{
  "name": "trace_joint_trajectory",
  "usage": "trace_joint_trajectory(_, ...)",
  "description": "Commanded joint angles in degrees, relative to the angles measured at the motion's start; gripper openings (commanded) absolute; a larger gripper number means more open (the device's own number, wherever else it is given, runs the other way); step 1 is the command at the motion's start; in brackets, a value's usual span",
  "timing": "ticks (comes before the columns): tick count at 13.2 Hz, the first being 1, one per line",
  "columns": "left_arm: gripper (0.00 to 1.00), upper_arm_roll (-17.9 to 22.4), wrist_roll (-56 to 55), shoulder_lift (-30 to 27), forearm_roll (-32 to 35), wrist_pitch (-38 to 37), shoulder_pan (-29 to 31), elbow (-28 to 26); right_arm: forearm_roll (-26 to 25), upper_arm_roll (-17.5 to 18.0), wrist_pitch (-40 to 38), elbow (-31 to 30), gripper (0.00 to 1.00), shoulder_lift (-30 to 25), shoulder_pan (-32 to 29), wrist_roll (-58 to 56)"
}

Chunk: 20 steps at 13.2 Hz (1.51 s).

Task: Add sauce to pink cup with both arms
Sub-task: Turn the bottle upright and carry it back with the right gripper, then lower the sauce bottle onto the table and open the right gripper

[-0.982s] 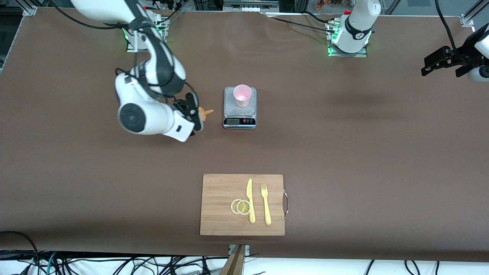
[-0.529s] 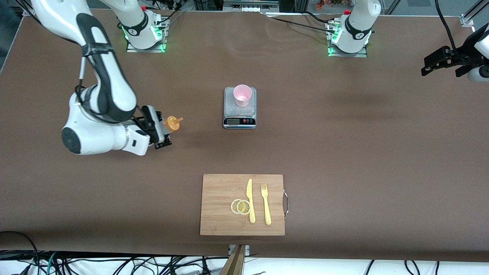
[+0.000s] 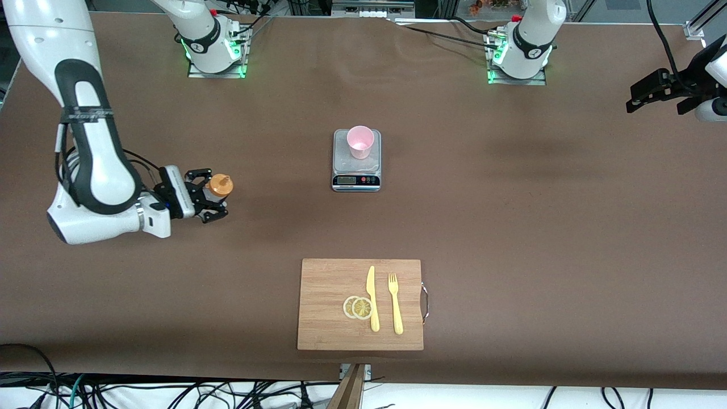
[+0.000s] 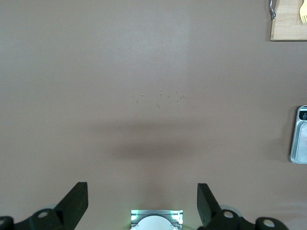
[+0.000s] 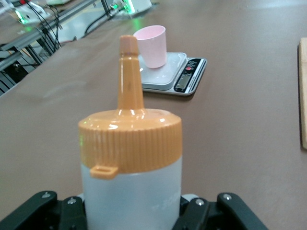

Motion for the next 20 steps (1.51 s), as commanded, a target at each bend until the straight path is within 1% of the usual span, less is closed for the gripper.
trace_joint_trajectory(1,1.0,-0.3,-0.64,-0.91,-0.27,-0.21,0.2,-0.71,1.8,0.9,-4.42,-0.34,0.0,1.16,-4.43,-4.25)
trace_joint_trajectory(4,1.0,-0.3,-0.64,-0.91,-0.27,-0.13,0.12,-0.71,4.7,0.9,-8.73,-0.34,0.0,4.32,-9.0,-9.52)
trace_joint_trajectory(8,1.0,-0.39,-1.08,-0.91,-0.27,-0.21,0.12,-0.71,5.93,0.9,-11.81,-0.34,0.0,8.36,-13.75,-13.66)
trace_joint_trajectory(9,1.0,-1.26,-1.17,-1.0,-0.27,-0.3,0.2,-0.71,7.07,0.9,-12.52,-0.34,0.0,9.51,-14.71,-14.89)
trace_joint_trajectory(11,1.0,-1.18,-1.0,-0.91,-0.18,-0.21,0.38,-0.71,7.17,0.9,-12.96,-0.34,0.0,11.18,-15.86,-16.21)
trace_joint_trajectory(14,1.0,-1.18,-0.38,-1.0,0.17,-0.3,0.38,-0.88,8.75,0.9,-14.28,-0.34,0.0,13.29,-16.92,-18.58)
trace_joint_trajectory(20,1.0,-1.27,-0.56,-0.91,0.17,-0.65,0.38,-0.79,10.07,0.9,-16.13,-0.34,0.0,15.06,-18.42,-20.52)
